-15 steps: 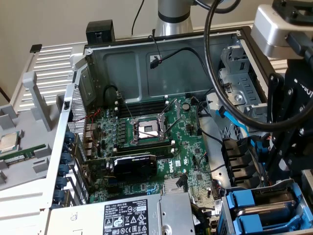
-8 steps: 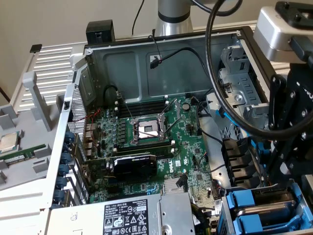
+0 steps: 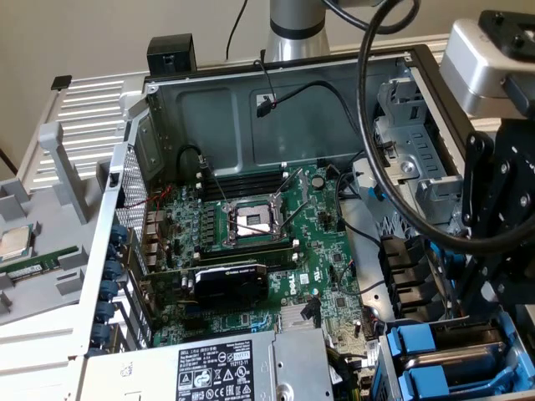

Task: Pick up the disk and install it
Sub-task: 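Insert the first disk wire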

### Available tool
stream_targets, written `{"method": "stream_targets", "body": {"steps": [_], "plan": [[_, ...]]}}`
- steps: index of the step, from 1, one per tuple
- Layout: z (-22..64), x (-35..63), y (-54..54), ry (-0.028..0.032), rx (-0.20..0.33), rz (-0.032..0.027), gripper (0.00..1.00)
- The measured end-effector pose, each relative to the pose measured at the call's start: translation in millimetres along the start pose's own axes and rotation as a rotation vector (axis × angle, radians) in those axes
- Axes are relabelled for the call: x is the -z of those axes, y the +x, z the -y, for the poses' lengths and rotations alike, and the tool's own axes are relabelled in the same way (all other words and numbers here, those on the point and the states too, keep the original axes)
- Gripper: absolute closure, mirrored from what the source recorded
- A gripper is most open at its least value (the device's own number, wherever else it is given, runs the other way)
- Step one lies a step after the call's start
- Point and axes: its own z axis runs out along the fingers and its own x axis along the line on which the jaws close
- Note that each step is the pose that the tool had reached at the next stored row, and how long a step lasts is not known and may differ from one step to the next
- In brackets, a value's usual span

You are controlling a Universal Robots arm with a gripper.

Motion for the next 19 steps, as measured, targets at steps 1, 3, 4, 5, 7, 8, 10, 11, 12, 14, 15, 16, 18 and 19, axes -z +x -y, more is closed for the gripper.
{"method": "stream_targets", "body": {"steps": [1, 3, 4, 5, 7, 8, 10, 11, 12, 14, 15, 16, 18, 19], "plan": [[0.1, -0.5, 0.4, -0.0001, 0.0, 0.0033, 0.84], [0.4, -2.2, 1.6, -0.0004, -0.003, 0.0117, 0.84], [0.5, -2.9, 2.6, -0.0005, -0.005, 0.0149, 0.84], [0.6, -3.5, 3.4, -0.0007, -0.005, 0.02, 0.84], [0.7, -3.7, 5.6, -0.0012, -0.005, 0.0253, 0.84], [0.8, -4.0, 6.3, -0.0012, -0.005, 0.0277, 0.84], [0.9, -4.7, 7.1, -0.0015, -0.004, 0.0375, 0.84], [0.9, -5.0, 7.2, -0.0017, -0.004, 0.044, 0.84], [1.0, -5.2, 7.2, -0.0019, -0.005, 0.0496, 0.84], [1.1, -5.7, 7.9, -0.0021, -0.006, 0.0597, 0.84], [1.1, -5.8, 8.7, -0.0022, -0.008, 0.0632, 0.84], [1.1, -5.9, 9.6, -0.0023, -0.009, 0.0659, 0.84], [1.1, -5.9, 11.0, -0.0025, -0.015, 0.0689, 0.84], [1.2, -6.0, 11.5, -0.0026, -0.019, 0.0701, 0.84]]}}
